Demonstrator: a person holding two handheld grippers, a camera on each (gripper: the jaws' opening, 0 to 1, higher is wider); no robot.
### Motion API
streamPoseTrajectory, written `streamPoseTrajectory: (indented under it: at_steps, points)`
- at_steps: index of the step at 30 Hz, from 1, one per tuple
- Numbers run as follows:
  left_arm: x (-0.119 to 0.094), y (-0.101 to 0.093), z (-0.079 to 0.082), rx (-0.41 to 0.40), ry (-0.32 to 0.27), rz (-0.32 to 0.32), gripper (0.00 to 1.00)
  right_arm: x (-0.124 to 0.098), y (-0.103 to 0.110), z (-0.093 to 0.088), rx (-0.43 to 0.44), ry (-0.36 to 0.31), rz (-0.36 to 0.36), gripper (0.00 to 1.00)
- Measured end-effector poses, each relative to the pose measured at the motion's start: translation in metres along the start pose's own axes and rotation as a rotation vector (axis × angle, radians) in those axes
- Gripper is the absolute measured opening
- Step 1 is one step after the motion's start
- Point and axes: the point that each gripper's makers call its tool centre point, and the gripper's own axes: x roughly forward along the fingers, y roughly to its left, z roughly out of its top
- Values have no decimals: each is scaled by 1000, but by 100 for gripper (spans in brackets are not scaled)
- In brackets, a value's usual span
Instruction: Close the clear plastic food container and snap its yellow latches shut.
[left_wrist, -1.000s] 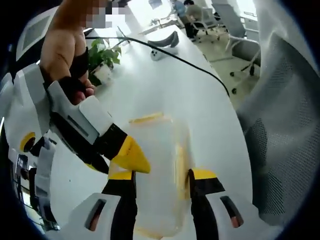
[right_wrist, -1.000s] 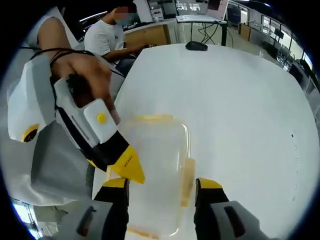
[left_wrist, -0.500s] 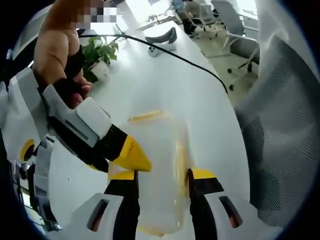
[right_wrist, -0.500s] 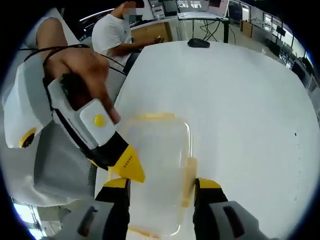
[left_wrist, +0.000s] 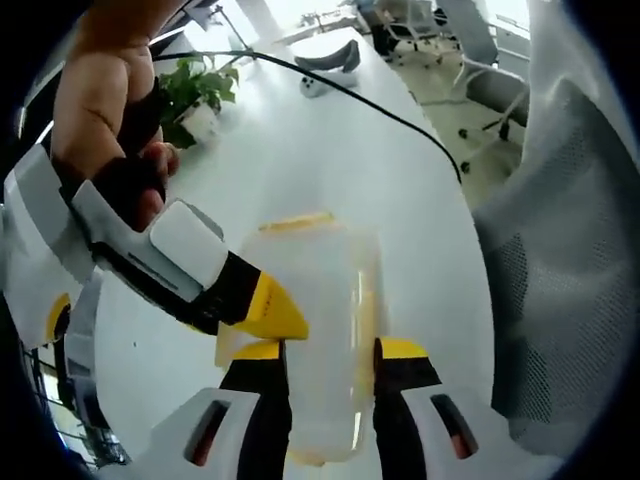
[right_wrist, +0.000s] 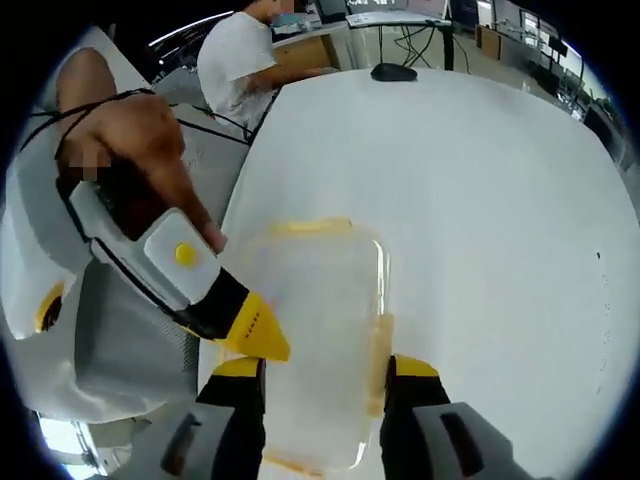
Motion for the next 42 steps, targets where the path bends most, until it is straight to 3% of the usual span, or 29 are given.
streamPoseTrajectory:
  at_steps: [3, 4, 5, 18, 23, 33, 36, 42]
  points:
    - [-4, -1, 4, 6, -1, -2, 27, 1, 1, -3, -4, 16, 21, 41]
    - [-5, -1, 4, 13, 0, 6, 27, 3, 0, 3, 36, -25, 16, 41]
    - [-5, -2, 5, 14, 2, 0, 27, 2, -2, 0, 1, -6, 17, 40]
    - [-6, -2, 6, 28, -15, 11, 29, 3, 0, -3, 5, -1, 8, 42]
    - [-6, -2, 6, 38, -13, 16, 29, 2, -1, -4, 20, -37, 9, 43]
    - [-7, -1, 7, 85, -32, 13, 32, -3, 0, -6, 70, -76, -60, 44]
    - [-8, 0, 9, 37, -47, 5, 32, -5, 1, -4, 24, -70, -97, 44]
    - [-10, 1, 10, 14, -54, -18, 32, -6, 1, -2, -11, -60, -123, 44]
